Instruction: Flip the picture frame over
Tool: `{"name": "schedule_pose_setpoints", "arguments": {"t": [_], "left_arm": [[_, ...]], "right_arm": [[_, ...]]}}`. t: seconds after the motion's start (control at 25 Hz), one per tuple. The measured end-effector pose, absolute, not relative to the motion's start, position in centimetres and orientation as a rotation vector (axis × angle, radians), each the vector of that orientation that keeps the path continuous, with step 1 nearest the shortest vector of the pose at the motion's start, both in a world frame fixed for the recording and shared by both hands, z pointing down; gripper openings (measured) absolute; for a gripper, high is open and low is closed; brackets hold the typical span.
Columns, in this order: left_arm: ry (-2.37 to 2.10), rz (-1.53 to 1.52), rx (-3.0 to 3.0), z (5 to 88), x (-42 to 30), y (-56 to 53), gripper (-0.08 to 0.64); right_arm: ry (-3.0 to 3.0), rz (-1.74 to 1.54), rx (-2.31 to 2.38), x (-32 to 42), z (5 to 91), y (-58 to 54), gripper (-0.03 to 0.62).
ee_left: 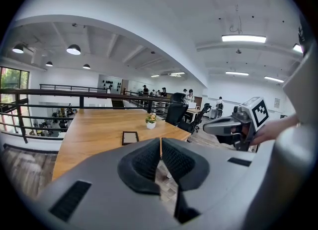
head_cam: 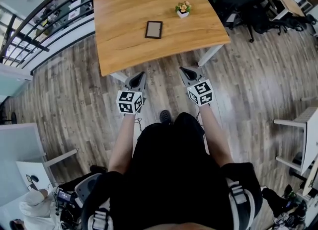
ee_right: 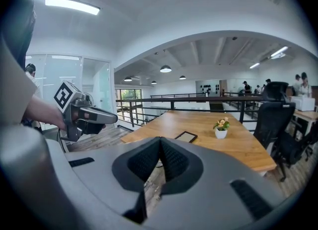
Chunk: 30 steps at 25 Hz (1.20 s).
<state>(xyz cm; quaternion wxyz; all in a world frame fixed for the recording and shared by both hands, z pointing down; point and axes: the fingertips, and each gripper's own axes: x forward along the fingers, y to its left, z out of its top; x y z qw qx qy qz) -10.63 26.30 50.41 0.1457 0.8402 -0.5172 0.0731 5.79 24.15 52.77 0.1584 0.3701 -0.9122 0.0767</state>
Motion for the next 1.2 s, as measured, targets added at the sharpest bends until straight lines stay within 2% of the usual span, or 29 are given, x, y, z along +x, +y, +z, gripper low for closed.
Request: {"name": "schedule_pose_setpoints", "arguments": {"t": [0.84,1.2], "left_arm": [[-1.507,0.164,2.338,51.8,-13.9,21.6,0.029],[-1.498,0.189,2.319,52.3,-13.1,17.2,0.028]], "right_arm": [[-2.612,0.251,0.982,1.8,53.3,18.7,0.008],[-2.599,0.320,0.944,2.3,54.8,14.1,0.008]]}}
